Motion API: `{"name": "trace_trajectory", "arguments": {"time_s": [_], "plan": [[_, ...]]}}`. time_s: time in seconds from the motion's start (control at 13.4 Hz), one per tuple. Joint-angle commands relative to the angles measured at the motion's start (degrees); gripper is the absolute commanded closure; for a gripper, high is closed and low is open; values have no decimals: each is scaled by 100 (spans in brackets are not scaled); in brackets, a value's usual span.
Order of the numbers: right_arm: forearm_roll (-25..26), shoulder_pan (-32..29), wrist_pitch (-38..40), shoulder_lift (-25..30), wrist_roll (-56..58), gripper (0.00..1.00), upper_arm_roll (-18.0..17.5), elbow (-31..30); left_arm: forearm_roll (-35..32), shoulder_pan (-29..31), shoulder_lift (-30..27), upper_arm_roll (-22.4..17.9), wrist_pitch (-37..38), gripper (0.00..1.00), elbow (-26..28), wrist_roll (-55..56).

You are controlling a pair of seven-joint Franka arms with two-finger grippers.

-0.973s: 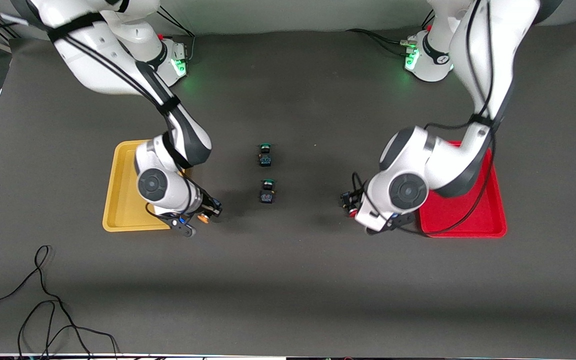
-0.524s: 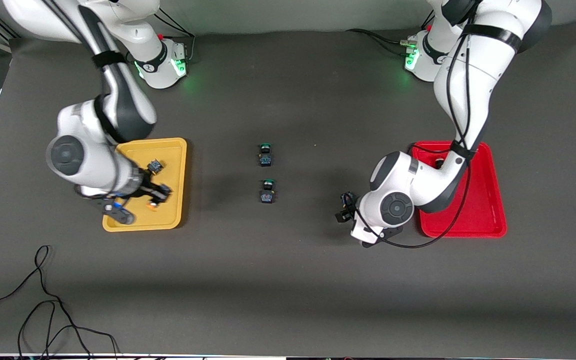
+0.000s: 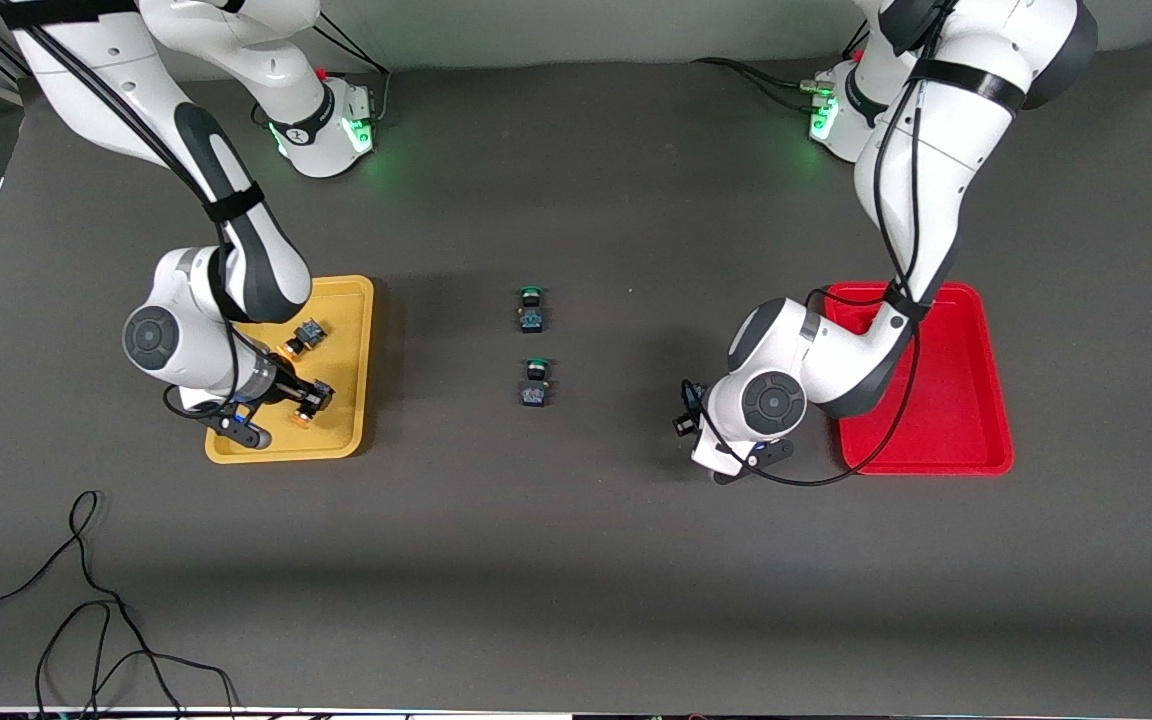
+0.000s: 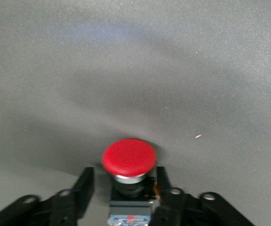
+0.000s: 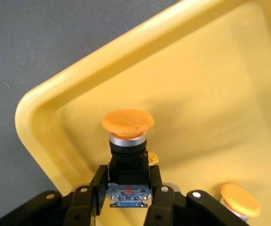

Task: Place red and yellow buttons in trays
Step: 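Place the yellow button in the yellow tray while the left gripper waits, then retract the right gripper while the left gripper moves the red button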

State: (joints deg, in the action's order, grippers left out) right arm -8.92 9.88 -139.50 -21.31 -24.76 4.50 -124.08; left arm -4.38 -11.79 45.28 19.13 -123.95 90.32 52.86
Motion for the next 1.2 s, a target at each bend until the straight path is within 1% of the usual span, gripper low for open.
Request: {"name": "trace_trajectory", "arguments": {"time_s": [0.0, 0.07, 0.15, 0.22, 0.3, 0.37, 0.52, 0.6, 0.67, 0.82, 0.9, 1.05, 1.12], "plan": [[-163, -57, -69, 92, 393, 72, 77, -81, -115, -51, -107, -32, -77, 100, 126, 146], [-180, -65, -78, 92, 384, 1, 86, -72, -115, -51, -160, -24, 36, 100, 117, 154], [-180, -57, -26, 118, 306, 0, 86, -37, -115, -42, -282, -15, 98, 100, 117, 163], [-180, -57, 1, 171, 305, 0, 86, -28, -98, -34, -431, -6, 334, 100, 73, 163], [-180, -57, 106, 293, 288, 0, 86, -2, -72, -16, -607, -6, 754, 100, -14, 111], [-180, -57, 411, 512, 287, 0, 86, 137, -63, 28, -800, 11, 1219, 100, -145, 84], [-172, -48, 1647, 977, 244, 0, 69, 716, 51, 133, -1038, 20, 2439, 98, -645, 41], [-171, -48, 2132, 1267, 243, 0, 51, 954, 69, 220, -1204, 29, 3063, 98, -822, -142], [-163, -48, 2381, 1609, 261, 0, 33, 1052, 87, 308, -1519, 21, 3435, 98, -815, -458], [-93, -48, 2663, 2330, 357, 0, -28, 1053, 148, 510, -2144, 29, 4129, 98, -753, -820], [-75, -65, 2856, 2646, 427, 0, -89, 1079, 261, 572, -2494, 21, 4333, 99, -579, -934], [82, -258, 3251, 3306, 839, 0, -273, 1079, 315, 625, -3512, -14, 4231, 99, 393, -1267], [136, -398, 3445, 3561, 1076, 0, -361, 1079, 341, 774, -3987, -15, 4047, 99, 964, -1530]]}}
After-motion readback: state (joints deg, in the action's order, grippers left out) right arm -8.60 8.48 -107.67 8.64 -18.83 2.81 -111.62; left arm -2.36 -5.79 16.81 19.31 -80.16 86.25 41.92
